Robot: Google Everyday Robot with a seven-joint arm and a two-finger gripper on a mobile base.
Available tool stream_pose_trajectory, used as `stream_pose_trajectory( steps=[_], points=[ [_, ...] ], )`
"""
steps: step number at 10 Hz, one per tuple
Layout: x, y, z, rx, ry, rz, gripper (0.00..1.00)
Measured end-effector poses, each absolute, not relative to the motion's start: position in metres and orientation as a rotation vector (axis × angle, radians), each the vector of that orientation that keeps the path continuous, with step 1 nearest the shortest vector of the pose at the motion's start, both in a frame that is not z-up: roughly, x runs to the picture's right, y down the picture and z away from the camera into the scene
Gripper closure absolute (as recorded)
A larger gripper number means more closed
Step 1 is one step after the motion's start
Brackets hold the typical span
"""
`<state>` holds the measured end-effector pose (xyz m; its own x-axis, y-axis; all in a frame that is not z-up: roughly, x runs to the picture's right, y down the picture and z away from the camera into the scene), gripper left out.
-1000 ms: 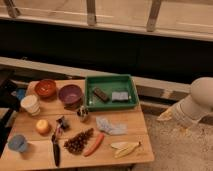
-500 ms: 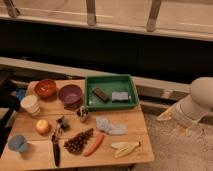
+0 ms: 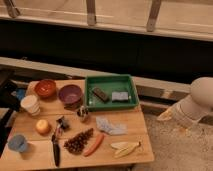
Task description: Wipe purple bowl with brush
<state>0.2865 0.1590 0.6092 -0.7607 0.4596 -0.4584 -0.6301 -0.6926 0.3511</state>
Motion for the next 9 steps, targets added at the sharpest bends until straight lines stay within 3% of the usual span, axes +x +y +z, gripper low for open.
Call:
stream_pose_trajectory(
  steps=[9],
  points=[
    [0.2872,0.1598,0.6092,-0.436,0.671,2.392,0.35]
  ],
)
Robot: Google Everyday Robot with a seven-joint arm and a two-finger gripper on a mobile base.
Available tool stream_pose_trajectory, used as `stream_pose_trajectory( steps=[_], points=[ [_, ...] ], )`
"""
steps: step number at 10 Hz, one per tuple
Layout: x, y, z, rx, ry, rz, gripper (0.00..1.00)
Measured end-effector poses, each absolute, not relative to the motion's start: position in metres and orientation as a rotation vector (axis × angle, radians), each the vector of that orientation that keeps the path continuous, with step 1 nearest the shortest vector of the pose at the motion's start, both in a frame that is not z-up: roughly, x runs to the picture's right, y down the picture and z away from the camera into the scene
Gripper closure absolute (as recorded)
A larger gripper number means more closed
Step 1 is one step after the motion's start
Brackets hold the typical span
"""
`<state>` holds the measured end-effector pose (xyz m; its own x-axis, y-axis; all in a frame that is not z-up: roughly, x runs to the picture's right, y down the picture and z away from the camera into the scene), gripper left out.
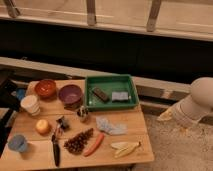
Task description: Wipe purple bowl with brush
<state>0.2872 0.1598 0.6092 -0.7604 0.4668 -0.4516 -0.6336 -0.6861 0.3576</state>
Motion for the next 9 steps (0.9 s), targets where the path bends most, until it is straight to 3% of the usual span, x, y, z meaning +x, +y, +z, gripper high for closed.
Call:
stream_pose_trajectory(
  steps=[9],
  points=[
    [0.141,0.135,0.647,-0.473,0.685,2.106,0.35]
  ],
)
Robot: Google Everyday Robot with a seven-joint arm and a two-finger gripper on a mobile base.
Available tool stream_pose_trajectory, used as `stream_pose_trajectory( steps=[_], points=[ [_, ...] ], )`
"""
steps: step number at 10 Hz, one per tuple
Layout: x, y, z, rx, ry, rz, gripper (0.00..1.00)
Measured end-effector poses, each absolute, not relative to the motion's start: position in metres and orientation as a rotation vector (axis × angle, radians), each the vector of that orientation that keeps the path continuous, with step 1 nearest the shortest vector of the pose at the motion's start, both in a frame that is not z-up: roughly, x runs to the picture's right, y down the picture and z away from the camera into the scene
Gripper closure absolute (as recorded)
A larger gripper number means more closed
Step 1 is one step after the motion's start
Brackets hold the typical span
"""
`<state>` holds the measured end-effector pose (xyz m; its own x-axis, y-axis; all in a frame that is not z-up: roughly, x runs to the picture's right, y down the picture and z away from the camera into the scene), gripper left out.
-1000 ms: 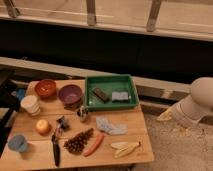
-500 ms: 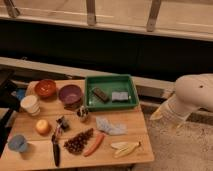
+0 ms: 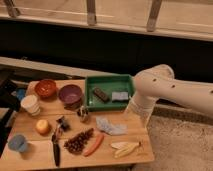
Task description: Wipe purple bowl with brush
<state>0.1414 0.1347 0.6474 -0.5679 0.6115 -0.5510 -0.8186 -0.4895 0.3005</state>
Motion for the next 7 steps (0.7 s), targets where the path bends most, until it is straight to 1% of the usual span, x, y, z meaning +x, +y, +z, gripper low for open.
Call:
stream_pose_trajectory(
  steps=[5,7],
  points=[
    [0.145,0.137,0.647,-0.469,0.693,2.107,0.35],
    [0.131,0.134,0.652,-0.471,0.681,2.064,0.35]
  ],
)
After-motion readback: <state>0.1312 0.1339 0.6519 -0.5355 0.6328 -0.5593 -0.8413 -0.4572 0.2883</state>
